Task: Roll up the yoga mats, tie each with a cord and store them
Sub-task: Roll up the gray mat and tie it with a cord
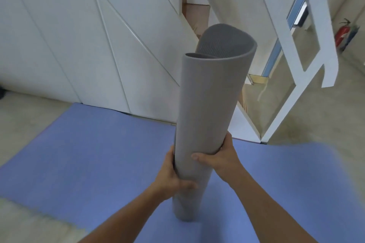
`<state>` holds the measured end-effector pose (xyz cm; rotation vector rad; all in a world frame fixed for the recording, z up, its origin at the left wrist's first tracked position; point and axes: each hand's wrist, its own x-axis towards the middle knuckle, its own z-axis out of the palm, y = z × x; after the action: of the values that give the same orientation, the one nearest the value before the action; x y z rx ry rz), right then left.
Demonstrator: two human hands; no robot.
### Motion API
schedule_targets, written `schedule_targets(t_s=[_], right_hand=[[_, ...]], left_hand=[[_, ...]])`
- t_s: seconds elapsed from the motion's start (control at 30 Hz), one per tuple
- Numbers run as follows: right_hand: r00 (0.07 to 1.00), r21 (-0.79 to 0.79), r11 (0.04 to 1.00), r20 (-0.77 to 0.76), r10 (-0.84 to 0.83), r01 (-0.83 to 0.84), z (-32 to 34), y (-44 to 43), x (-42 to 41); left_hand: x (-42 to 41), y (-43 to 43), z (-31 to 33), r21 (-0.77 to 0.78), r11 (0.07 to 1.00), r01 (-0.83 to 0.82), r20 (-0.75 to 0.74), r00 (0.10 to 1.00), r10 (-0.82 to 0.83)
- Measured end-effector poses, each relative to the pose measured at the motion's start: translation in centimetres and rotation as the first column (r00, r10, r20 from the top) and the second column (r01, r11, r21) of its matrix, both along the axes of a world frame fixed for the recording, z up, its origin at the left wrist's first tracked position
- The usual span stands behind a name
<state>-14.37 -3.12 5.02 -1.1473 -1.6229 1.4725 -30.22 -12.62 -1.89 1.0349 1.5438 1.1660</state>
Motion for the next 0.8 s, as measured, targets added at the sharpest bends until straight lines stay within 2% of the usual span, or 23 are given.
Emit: schedule_targets(t_s=[0.13,0.33,0.47,0.57,0.67,0.8], right_hand=[[0.995,0.016,0.995,0.028,0.099,-0.099,0.6,-0.3,0.3],[0.976,0.056,0.977,-0.069,0.207,-0.203,4.4,-1.0,-0.2],[0.965,0.125,0.972,-0.143,0.218,-0.2,6.3,-0.9,-0.3],[0.968,0.027,0.972,-0.096,0.234,-0.232,3.4,-1.8,0.4],[0.973,-0.107,0.969,-0.085,0.216,-0.225,0.0,-3.3,1.6],[0.978,-0.171,0.963,-0.024,0.207,-0.208,-0.6,-2.5,2.8]], left_hand=[[-2.2,-0.4,3.0,0.022,0.998,0.062,0.116,0.991,-0.064],[-3.7,0.2,8.4,0.142,0.989,0.047,0.051,0.997,-0.055],[-3.9,-0.3,7.7,0.135,0.99,0.035,0.078,0.996,-0.046],[-3.2,-1.4,4.8,0.051,0.998,0.043,0.129,0.99,-0.049],[-2.1,-1.7,1.4,-0.028,0.996,0.08,0.088,0.993,-0.077],[-1.0,-0.3,-0.1,-0.077,0.994,0.073,0.066,0.995,-0.068]])
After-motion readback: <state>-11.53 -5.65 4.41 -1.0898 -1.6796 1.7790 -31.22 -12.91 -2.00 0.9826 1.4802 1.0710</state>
